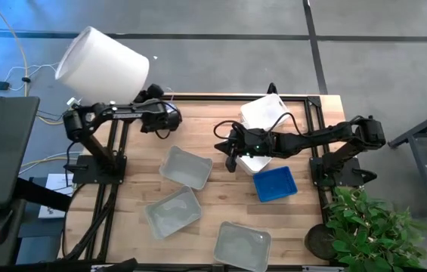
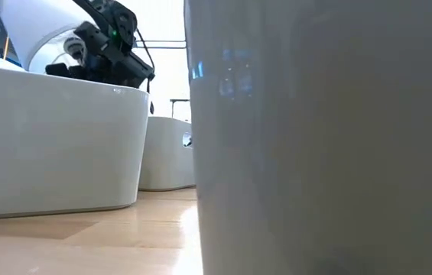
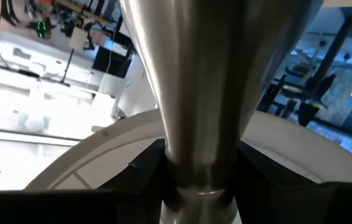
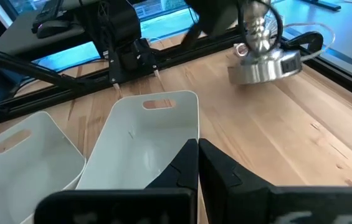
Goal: Stack baskets by color
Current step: Adjust the white lamp shade
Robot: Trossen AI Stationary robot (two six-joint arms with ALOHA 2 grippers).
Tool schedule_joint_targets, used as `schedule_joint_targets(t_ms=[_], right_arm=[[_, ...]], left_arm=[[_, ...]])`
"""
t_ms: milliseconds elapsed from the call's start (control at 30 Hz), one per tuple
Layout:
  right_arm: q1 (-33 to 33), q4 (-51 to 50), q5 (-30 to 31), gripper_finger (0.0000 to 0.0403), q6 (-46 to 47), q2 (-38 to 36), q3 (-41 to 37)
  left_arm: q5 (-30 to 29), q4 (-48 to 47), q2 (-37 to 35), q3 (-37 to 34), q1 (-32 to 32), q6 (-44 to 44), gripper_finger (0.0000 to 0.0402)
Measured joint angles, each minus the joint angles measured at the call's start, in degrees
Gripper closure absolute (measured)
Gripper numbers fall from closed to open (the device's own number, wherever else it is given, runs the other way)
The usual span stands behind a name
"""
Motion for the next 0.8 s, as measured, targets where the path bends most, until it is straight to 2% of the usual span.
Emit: schedule_joint_targets(t_ms=[333, 800], right_arm=[[0.2, 0.0, 0.0, 0.0403, 0.1, 0.0, 0.0], [0.2, 0.4, 0.1, 0.0403, 1.0, 0.0, 0.0]], left_arm=[[-8.2, 1.1, 10.5, 0.2, -0.1, -3.3, 0.0279], [-6.4, 1.7, 12.1, 1.8, -2.8, -5.3, 0.0271]])
